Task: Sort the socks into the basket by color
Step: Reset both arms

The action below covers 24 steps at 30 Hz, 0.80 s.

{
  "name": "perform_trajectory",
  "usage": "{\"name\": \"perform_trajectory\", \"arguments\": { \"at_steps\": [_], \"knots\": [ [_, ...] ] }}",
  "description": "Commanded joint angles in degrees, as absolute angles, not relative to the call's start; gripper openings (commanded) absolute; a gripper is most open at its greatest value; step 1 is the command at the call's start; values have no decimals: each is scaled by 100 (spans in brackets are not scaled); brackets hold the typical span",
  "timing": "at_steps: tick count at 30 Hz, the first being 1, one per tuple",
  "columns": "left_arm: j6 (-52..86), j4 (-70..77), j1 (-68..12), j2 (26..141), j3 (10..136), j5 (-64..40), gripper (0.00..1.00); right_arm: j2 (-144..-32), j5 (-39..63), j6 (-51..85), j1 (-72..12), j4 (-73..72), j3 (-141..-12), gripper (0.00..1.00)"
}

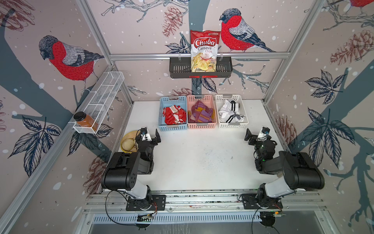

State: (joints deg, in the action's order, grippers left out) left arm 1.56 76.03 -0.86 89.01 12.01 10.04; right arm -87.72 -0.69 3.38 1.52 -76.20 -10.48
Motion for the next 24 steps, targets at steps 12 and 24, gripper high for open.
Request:
{"name": "perform_trajectory", "arguments": {
  "at_steps": [12, 24],
  "knots": [
    [154, 7708, -85, 8903, 1211, 958, 98, -8781, -123, 398, 79, -7678, -1099, 100],
    [150, 7708, -88, 8903, 1213, 958, 98, -8781, -202, 387, 44, -7671, -1101, 100]
  ]
}}
